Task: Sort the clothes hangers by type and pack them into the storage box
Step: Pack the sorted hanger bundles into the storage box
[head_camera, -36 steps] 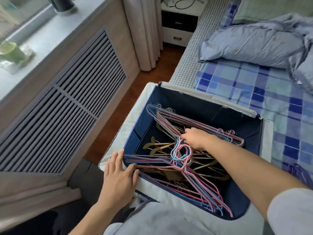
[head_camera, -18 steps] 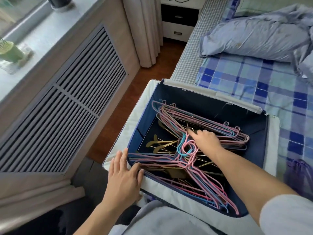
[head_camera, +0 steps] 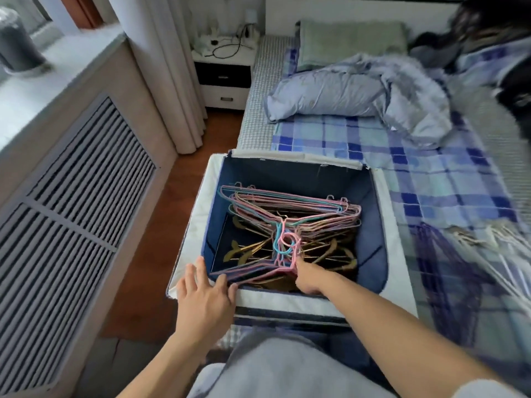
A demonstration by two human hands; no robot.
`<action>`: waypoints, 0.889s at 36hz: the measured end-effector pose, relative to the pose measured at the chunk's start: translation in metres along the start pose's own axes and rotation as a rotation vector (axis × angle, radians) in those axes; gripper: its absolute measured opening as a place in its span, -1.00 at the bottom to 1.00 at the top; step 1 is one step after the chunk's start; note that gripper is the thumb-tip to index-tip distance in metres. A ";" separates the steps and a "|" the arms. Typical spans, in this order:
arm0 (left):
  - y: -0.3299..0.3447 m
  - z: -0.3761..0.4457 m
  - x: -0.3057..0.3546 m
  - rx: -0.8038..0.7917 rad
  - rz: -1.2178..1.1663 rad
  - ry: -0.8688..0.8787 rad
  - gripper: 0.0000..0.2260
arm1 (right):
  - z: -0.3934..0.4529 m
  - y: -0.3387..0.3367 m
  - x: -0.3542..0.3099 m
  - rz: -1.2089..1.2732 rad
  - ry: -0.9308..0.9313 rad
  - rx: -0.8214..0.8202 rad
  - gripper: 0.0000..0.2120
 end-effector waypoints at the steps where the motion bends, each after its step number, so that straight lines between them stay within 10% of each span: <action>1: 0.000 -0.002 -0.002 0.012 0.004 0.021 -0.51 | -0.002 -0.005 -0.002 0.023 0.004 0.051 -0.24; 15: -0.073 -0.033 0.096 0.307 -0.497 0.410 -0.69 | -0.202 -0.092 0.076 0.580 -0.166 0.871 -0.73; 21: -0.097 -0.103 0.216 -0.096 -0.905 0.664 -0.78 | -0.260 -0.070 0.232 0.896 0.056 1.073 -0.79; 32: -0.008 -0.149 0.376 -0.566 -0.533 0.689 -0.80 | -0.302 -0.026 0.480 1.582 0.318 1.135 -0.88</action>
Point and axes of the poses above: each hand's wrist, its own z-axis towards the middle knuckle, its own y-axis out of the palm, x = y × z, the point moved 9 cm from there along z, towards the middle knuckle, and after that the axes turned 15 degrees about z, right-handed, at the moved point
